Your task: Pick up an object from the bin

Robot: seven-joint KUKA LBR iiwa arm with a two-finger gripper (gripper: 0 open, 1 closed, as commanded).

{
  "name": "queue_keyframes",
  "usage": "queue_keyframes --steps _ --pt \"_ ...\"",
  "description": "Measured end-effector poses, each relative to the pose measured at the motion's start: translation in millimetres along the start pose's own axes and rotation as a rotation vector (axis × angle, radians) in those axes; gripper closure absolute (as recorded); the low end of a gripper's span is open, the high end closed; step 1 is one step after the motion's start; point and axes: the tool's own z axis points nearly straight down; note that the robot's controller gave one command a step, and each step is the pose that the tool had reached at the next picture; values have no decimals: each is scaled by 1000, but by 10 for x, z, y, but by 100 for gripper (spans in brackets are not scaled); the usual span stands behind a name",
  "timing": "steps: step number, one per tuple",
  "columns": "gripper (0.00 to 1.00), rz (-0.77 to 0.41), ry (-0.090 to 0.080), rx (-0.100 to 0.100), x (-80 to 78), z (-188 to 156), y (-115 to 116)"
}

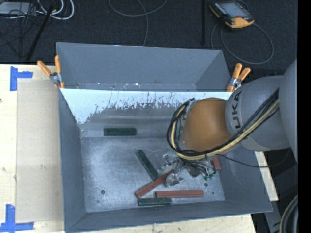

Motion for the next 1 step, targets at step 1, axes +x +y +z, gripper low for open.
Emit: queue_keyframes --steps 1 --pt "100 -1 0 0 0 0 0"
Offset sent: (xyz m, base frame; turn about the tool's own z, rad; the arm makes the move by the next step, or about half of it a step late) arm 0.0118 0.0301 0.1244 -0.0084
